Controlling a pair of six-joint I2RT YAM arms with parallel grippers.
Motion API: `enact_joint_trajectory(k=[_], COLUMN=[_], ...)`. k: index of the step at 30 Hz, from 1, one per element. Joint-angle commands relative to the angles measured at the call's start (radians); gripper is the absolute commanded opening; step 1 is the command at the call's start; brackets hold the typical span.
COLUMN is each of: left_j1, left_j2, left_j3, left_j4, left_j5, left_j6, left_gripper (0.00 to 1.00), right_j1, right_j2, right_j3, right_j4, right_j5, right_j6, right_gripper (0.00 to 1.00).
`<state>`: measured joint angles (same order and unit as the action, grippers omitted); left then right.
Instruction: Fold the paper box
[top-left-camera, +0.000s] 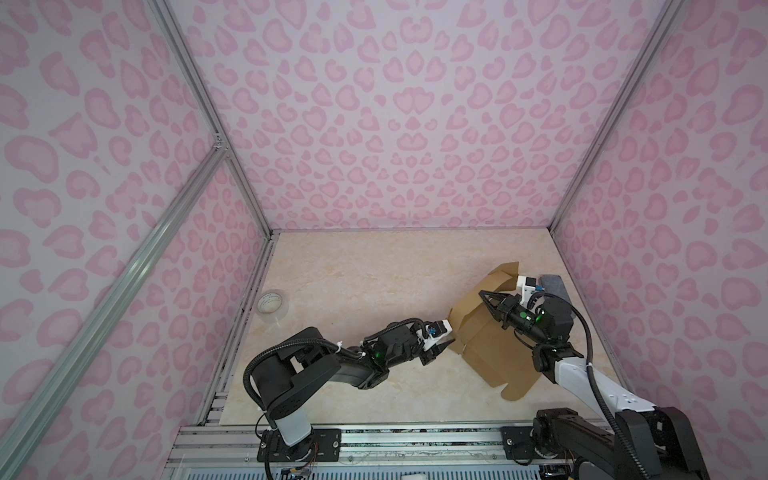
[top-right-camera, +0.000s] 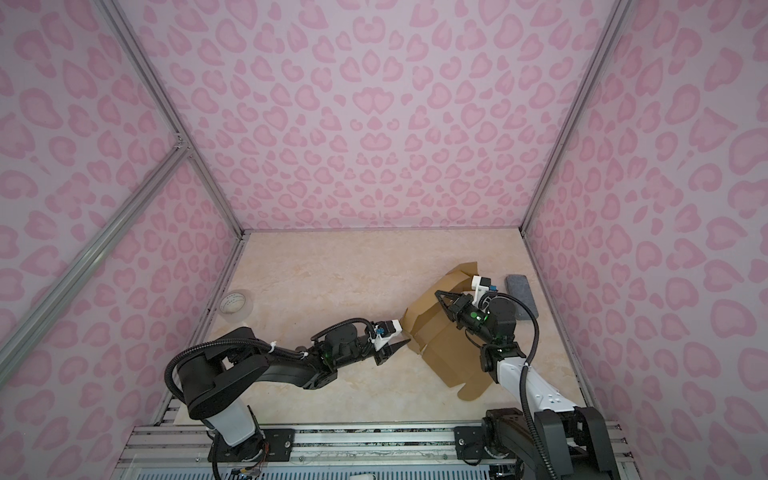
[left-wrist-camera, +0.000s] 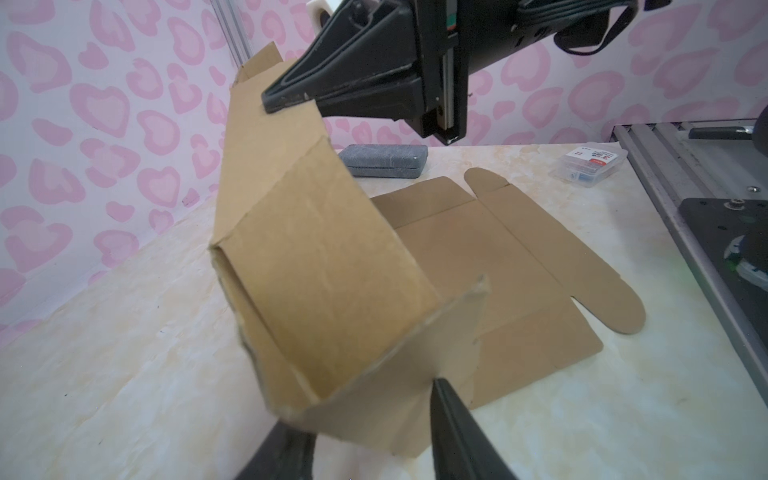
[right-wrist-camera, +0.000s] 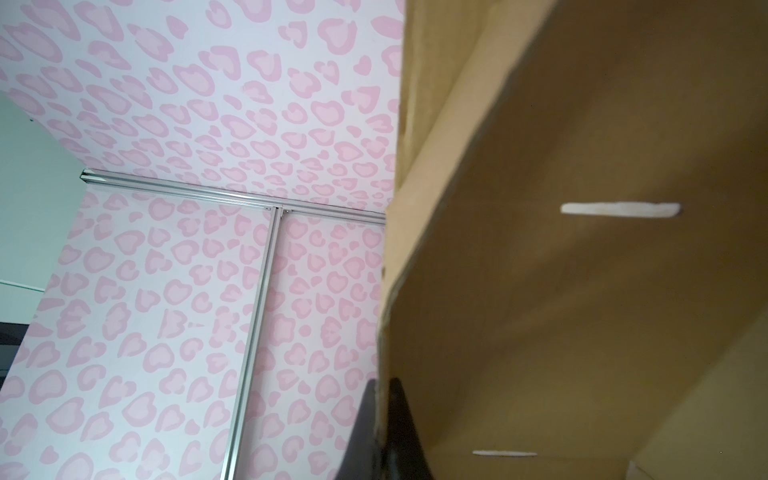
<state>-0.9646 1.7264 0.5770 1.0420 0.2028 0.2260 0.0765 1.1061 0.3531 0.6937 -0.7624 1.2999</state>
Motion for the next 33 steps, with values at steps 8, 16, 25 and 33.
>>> enact_joint_trajectory(k=[8, 16, 25, 33], left_j1=[-0.018, -0.030, -0.039, -0.079], left_j2=[0.021, 0.051, 0.060, 0.081], left_j3=[0.023, 0.048, 0.050, 0.068], left_j4=[0.036, 0.036, 0.031, 0.022], left_j5=[0.028, 0.026, -0.002, -0.081], left_j6=[-0.016, -0.019, -0.002, 0.068], left_gripper=[0.46, 0.46, 0.45, 0.45], right_j1=[0.000, -0.001, -0.027, -0.036], right_j2=[-0.056, -0.045, -0.049, -0.065], right_j3=[-0.012, -0.068, -0.098, -0.127], right_j4=[-0.035, -0.001, 0.047, 0.172], right_j5=[0.009, 0.015, 0.006, -0.022], right_j6=[-0.063, -0.073, -0.077, -0.047], right_gripper=[0.00, 0.00, 0.00, 0.00])
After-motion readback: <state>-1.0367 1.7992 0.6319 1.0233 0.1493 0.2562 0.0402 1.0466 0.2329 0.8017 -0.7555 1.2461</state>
